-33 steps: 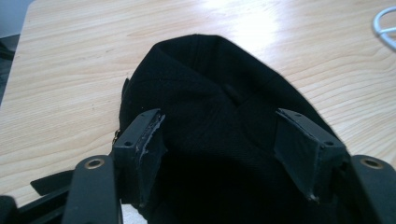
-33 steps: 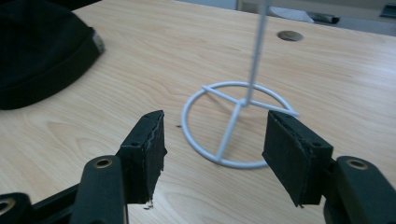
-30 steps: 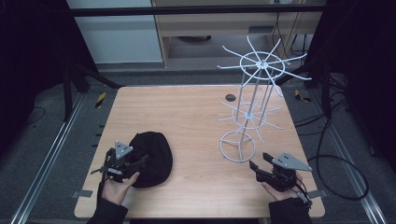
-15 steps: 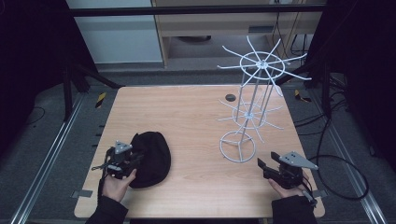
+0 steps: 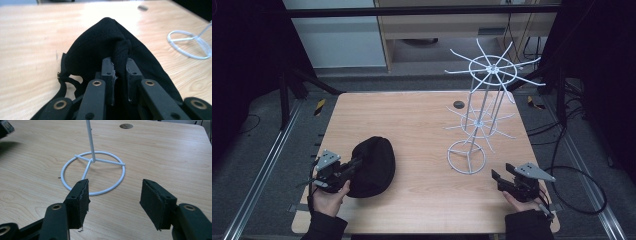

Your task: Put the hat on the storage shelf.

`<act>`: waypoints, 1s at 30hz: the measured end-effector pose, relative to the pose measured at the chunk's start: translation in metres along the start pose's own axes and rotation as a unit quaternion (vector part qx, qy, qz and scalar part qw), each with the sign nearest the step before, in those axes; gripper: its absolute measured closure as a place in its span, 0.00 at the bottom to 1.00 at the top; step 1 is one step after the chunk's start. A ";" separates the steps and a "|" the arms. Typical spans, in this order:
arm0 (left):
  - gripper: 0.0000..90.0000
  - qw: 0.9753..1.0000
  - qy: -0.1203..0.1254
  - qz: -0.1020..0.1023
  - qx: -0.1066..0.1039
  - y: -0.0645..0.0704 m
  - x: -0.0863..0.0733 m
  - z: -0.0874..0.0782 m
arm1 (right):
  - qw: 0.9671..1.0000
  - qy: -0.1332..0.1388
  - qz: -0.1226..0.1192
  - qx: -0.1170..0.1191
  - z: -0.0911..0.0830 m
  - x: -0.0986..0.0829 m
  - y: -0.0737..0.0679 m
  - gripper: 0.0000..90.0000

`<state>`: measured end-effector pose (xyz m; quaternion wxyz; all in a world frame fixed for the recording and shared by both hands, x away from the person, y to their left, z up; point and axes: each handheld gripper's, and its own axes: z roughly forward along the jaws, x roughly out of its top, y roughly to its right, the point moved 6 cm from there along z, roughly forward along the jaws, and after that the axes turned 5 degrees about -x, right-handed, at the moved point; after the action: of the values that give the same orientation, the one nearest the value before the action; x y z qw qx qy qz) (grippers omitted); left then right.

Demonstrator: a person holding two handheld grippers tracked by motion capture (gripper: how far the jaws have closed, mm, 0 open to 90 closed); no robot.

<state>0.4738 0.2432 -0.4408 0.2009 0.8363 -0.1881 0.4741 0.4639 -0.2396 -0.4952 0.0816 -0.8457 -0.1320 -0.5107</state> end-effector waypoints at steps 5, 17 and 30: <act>0.89 0.999 0.041 0.021 -0.017 0.012 0.012 -0.012 | 1.000 -0.003 -0.003 -0.007 0.002 -0.002 0.004 0.44; 0.90 0.992 0.113 0.043 -0.045 0.033 0.038 -0.037 | 1.000 -0.001 -0.004 -0.016 0.003 -0.002 0.007 0.44; 0.90 0.973 0.205 0.058 -0.088 0.063 0.092 -0.054 | 1.000 -0.002 -0.008 -0.019 0.005 -0.002 0.008 0.44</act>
<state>0.4472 0.2064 -0.3252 0.2801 0.6877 -0.2323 0.6282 0.4696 -0.2458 -0.4996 0.0613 -0.8468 -0.1295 -0.5122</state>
